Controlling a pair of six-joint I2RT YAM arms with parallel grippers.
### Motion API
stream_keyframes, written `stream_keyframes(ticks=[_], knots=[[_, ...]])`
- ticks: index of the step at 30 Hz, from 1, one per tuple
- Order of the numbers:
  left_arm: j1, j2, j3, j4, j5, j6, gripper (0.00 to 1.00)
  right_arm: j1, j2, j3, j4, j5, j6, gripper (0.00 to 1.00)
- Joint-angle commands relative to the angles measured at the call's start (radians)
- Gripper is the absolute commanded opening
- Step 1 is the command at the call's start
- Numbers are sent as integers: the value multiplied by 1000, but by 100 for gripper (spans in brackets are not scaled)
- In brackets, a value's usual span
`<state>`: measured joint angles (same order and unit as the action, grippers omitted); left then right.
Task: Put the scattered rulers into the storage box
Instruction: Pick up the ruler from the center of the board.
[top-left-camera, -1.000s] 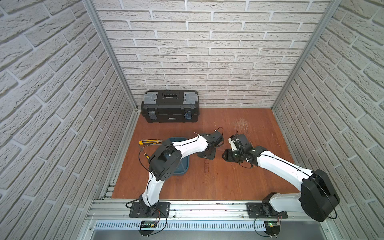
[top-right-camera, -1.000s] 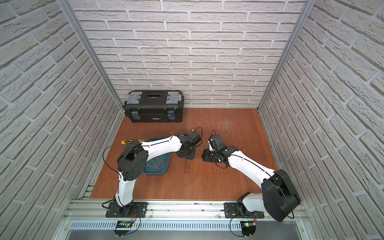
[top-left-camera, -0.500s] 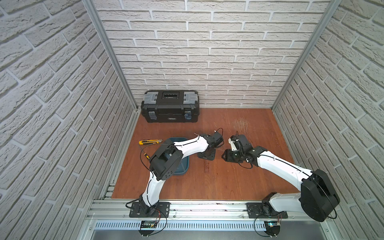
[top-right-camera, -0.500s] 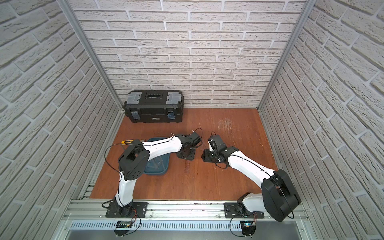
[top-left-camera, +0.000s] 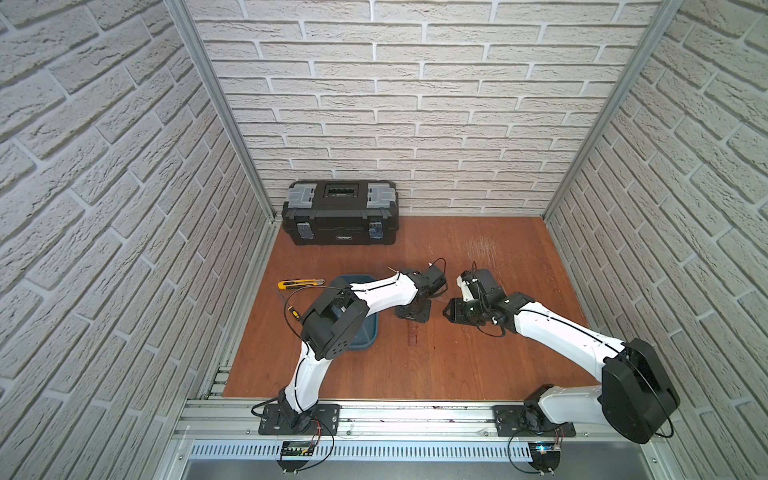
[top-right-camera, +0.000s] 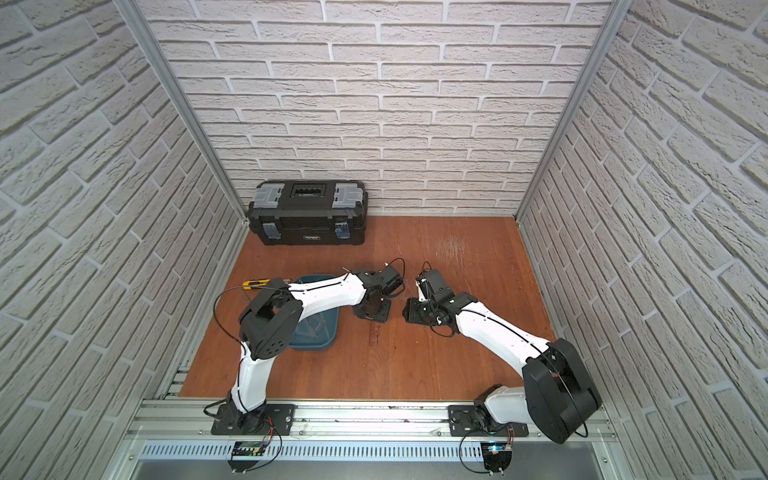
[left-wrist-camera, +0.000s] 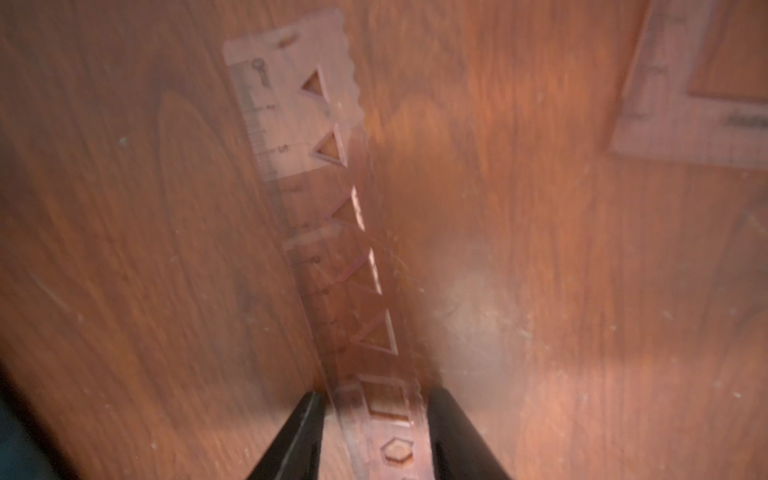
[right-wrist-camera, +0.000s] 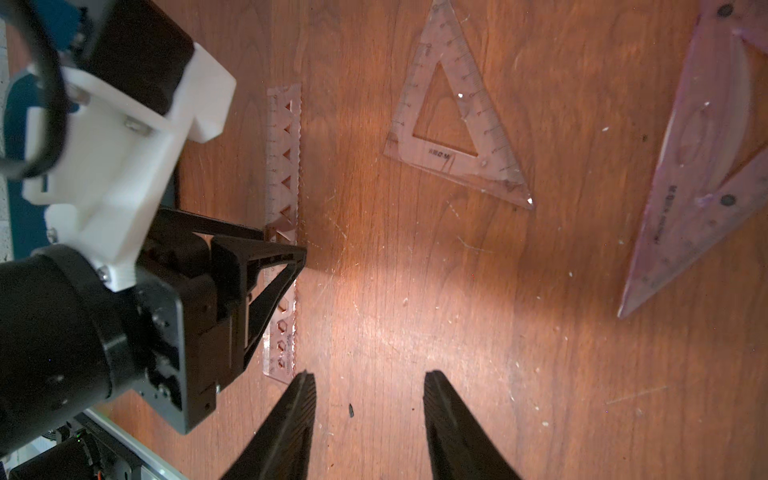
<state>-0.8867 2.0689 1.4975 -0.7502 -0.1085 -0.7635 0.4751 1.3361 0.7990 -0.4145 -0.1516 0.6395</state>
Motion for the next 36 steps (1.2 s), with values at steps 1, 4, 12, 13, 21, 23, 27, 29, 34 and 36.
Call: stream_keyframes(ticks=[1,4,12,13,21,23,27,29,34,36], knots=[[3,32,-20,6,13,-11,46,-2,-15,-3,26,-1,3,47],[2,33,-29,12,18,-15,43,-3,-17,-4,23,2,2,47],[3,35,-42,28,30,-28,34,-3,-19,-4,20,3,-1,47],[2,36,-42,26,30,-28,34,-3,-19,-4,21,4,0,47],[3,7,-38,16,8,-23,27,-3,-11,-7,31,-4,4,47],[3,-9,-34,14,3,-22,25,-3,-7,-7,37,-8,6,47],[6,-34,-24,6,-4,-16,23,-3,4,-8,48,-17,11,47],[8,-44,-20,4,-4,-13,23,-3,12,-7,54,-22,13,47],[9,-61,-19,2,-3,-11,21,-1,30,-6,68,-34,18,46],[11,-67,-23,5,1,-11,21,-1,34,-7,71,-37,19,46]])
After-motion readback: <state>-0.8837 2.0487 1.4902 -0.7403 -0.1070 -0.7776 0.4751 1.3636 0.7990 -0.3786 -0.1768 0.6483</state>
